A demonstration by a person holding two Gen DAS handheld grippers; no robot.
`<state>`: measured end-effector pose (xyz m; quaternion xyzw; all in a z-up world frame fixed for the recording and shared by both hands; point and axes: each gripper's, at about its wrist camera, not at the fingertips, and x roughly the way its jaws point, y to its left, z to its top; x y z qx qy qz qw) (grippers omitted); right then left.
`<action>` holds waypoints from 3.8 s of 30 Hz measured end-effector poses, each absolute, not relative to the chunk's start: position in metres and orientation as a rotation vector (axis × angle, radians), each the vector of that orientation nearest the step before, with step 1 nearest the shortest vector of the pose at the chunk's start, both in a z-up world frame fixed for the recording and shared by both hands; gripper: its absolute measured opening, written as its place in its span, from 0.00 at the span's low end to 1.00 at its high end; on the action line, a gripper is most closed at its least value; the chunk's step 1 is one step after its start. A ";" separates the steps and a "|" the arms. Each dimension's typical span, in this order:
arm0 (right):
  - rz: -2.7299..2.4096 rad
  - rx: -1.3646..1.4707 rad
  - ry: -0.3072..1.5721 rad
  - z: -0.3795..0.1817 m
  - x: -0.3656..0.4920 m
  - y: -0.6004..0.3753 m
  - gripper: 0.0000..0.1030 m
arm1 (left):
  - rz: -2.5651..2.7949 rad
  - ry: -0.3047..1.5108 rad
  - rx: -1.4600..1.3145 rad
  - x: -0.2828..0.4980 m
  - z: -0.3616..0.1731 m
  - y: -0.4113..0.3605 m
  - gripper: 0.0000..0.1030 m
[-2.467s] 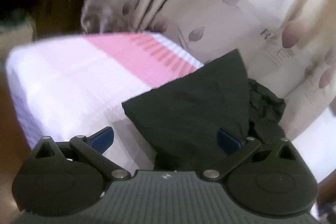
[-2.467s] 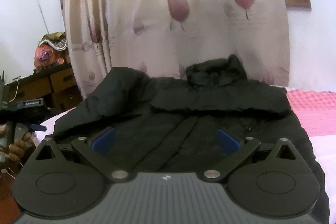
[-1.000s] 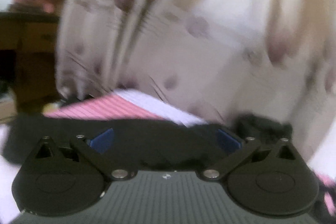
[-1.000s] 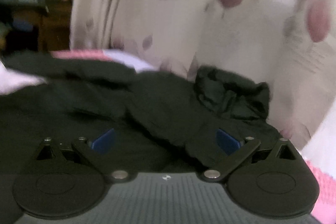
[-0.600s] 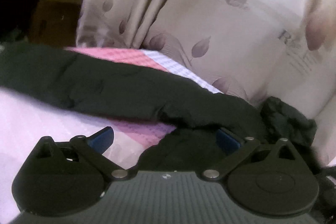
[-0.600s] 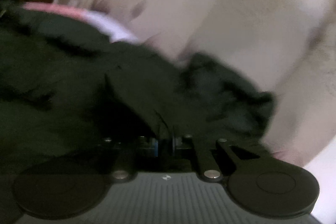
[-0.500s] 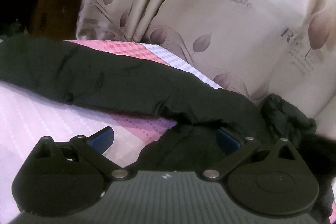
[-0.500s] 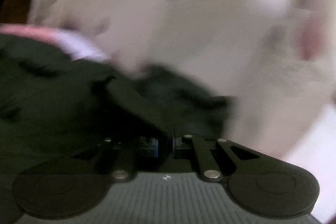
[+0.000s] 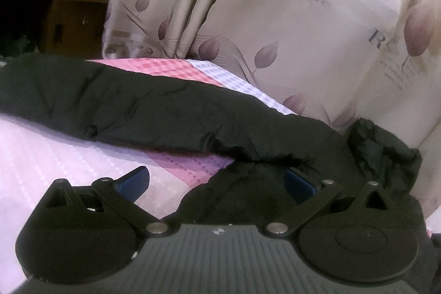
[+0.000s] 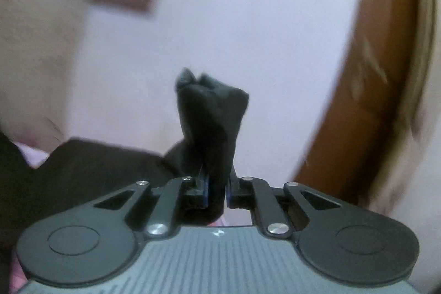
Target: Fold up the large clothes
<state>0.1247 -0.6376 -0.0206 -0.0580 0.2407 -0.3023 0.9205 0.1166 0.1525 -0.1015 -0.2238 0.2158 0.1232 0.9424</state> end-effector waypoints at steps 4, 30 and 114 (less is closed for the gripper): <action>-0.648 0.039 0.613 -0.083 0.117 -0.684 0.16 | 0.257 0.458 -0.442 0.119 -0.102 0.152 1.00; 0.188 0.337 0.670 -0.116 -0.090 -0.457 0.87 | -0.018 0.536 -0.227 0.015 -0.059 0.170 1.00; -0.367 1.059 0.180 -0.073 0.057 -0.699 0.14 | -0.166 0.455 -0.464 0.153 -0.103 0.066 0.99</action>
